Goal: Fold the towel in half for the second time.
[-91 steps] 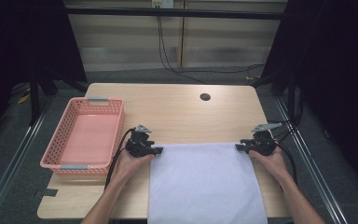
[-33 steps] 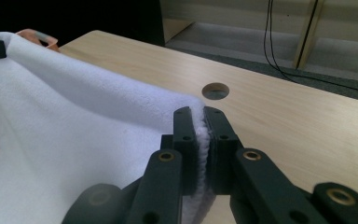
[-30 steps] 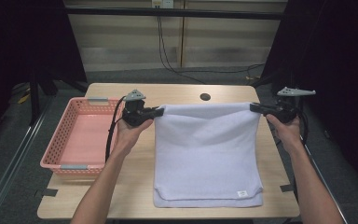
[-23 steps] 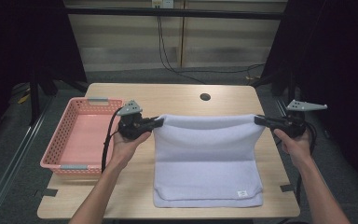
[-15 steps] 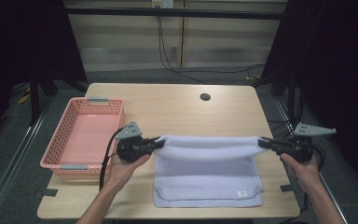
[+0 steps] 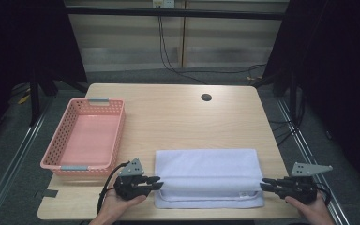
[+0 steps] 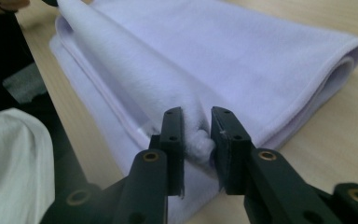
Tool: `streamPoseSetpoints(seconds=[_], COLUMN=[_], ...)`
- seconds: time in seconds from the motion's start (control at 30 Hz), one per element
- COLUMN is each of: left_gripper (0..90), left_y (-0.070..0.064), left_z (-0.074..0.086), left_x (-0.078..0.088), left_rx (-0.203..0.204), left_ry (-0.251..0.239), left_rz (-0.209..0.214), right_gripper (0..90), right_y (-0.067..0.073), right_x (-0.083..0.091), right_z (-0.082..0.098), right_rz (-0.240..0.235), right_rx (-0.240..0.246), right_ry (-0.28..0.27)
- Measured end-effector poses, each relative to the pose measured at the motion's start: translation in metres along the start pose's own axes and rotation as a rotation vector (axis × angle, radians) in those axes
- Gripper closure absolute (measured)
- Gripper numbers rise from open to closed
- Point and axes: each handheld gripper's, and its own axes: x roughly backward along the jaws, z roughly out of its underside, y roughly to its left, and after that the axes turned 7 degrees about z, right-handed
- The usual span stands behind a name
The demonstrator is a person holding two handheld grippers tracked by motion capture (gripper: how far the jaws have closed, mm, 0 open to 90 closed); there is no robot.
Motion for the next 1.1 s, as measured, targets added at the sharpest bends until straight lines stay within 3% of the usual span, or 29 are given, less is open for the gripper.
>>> streamPoseSetpoints(seconds=[0.07,0.17,0.2,0.27,0.37,0.43,0.5,0.63,0.7,0.73,0.8,0.83,0.93,1.0,1.1], left_gripper=[71.2,67.6,65.1,64.2,63.3,63.9,64.2,64.2,63.7,63.9,64.4,64.6,64.7,64.6,62.9], left_y=[-0.004,-0.010,-0.011,-0.007,0.005,0.018,0.028,0.042,0.049,0.049,0.049,0.048,0.046,0.042,0.038], left_z=[0.002,0.008,0.008,0.005,-0.004,-0.013,-0.019,-0.023,-0.019,-0.018,-0.016,-0.015,-0.015,-0.014,-0.014], left_x=[0.003,0.014,0.016,0.021,0.016,0.007,-0.001,-0.021,-0.026,-0.028,-0.030,-0.031,-0.033,-0.035,-0.037], left_rx=[-0.007,-0.002,-0.005,0.006,0.013,0.038,0.052,-0.005,0.048,0.043,0.037,0.046,0.044,0.029,0.030], left_ry=[0.015,-0.009,-0.015,-0.038,-0.047,-0.039,-0.033,0.061,0.073,0.084,0.093,0.089,0.092,0.096,0.102], left_rz=[0.019,0.041,0.034,0.011,-0.014,-0.044,-0.034,-0.100,-0.065,-0.075,-0.083,-0.082,-0.093,-0.102,-0.101], right_gripper=[71.5,66.5,61.9,61.2,60.9,61.3,60.5,57.7,52.4,47.1,46.7,44.9,42.6,41.1,42.5], right_y=[0.004,0.008,0.011,0.015,0.023,0.033,0.041,0.060,0.067,0.071,0.073,0.082,0.088,0.091,0.089], right_x=[0.003,0.009,0.013,0.016,0.014,0.004,-0.009,-0.045,-0.061,-0.071,-0.078,-0.097,-0.116,-0.123,-0.119], right_z=[0.004,0.007,0.006,0.002,-0.005,-0.011,-0.014,-0.022,-0.028,-0.033,-0.035,-0.043,-0.048,-0.049,-0.045], right_rz=[-0.001,0.011,0.019,0.050,0.059,0.066,0.056,0.023,-0.010,-0.040,-0.050,-0.073,-0.091,-0.080,-0.075], right_rx=[0.003,0.002,-0.004,0.010,0.011,0.020,-0.002,0.033,0.032,0.016,0.018,0.052,0.081,0.108,0.119], right_ry=[0.003,0.001,-0.009,-0.024,-0.047,-0.061,-0.073,0.023,0.040,0.053,0.068,0.106,0.144,0.157,0.159])
